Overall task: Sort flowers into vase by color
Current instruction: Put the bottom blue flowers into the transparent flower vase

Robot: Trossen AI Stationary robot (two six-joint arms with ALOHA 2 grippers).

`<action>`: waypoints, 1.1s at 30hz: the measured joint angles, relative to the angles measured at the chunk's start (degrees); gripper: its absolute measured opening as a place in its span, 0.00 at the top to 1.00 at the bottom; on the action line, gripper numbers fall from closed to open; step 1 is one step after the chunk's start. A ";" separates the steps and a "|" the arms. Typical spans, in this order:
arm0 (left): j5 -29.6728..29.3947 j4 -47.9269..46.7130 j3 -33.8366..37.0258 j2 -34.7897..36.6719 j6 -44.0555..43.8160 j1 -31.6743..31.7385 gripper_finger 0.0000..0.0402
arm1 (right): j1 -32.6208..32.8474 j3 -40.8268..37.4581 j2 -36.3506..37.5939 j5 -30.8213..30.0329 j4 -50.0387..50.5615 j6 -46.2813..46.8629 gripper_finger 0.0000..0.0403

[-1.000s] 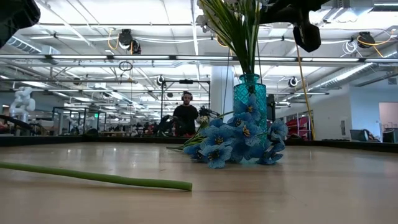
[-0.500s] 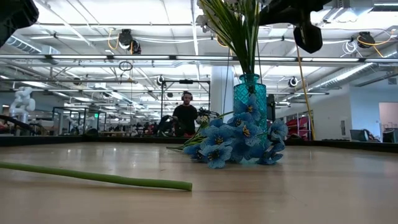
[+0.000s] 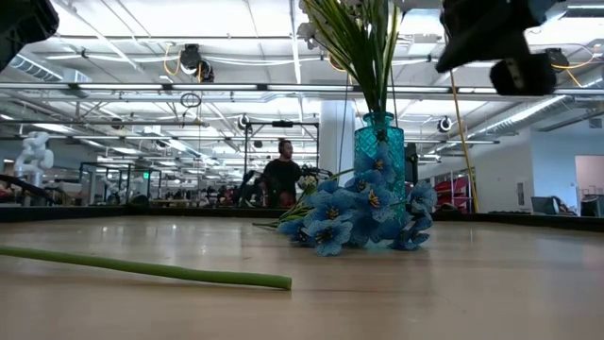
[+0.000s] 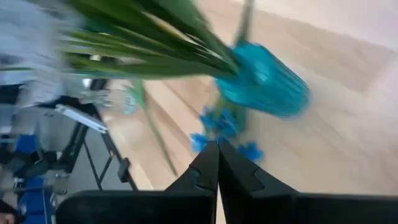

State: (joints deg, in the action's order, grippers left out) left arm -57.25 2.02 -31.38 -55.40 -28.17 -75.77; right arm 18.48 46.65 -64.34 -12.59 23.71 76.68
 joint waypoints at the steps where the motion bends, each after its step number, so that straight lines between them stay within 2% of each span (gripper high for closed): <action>1: 0.08 0.00 0.00 -0.02 0.05 0.00 0.56 | 0.01 0.00 0.00 0.73 1.24 1.96 1.00; 7: 4.27 -1.18 0.00 0.08 0.15 0.00 0.53 | 2.03 3.23 -2.84 2.56 11.62 10.03 1.00; 12: 5.05 -1.05 0.00 0.09 0.08 0.00 0.53 | 5.84 14.75 -9.34 3.64 29.20 17.79 1.00; 17: 5.07 -1.07 0.00 0.09 0.08 0.00 0.53 | 11.29 27.53 -17.24 3.99 42.70 32.96 1.00; 21: 5.07 -1.07 0.00 0.09 0.08 0.00 0.53 | 16.77 31.99 -22.45 4.20 45.58 46.69 1.00; 24: 5.07 -1.09 0.00 0.09 0.08 0.00 0.53 | 20.51 31.98 -25.85 8.26 45.65 55.02 1.00; 27: 5.07 -1.12 0.00 0.09 0.08 0.00 0.53 | 22.77 31.95 -29.46 12.21 43.90 55.58 1.00; 31: 5.07 -1.14 0.00 0.09 0.08 0.00 0.53 | 23.73 31.95 -33.50 13.17 40.79 55.12 1.00; 33: 5.07 -1.14 0.00 0.09 0.08 0.00 0.53 | 23.98 31.95 -35.41 15.90 39.63 54.73 1.00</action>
State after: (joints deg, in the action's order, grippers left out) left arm -52.18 0.89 -31.38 -55.31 -28.10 -75.77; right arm 42.47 78.61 -99.74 3.30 63.35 131.41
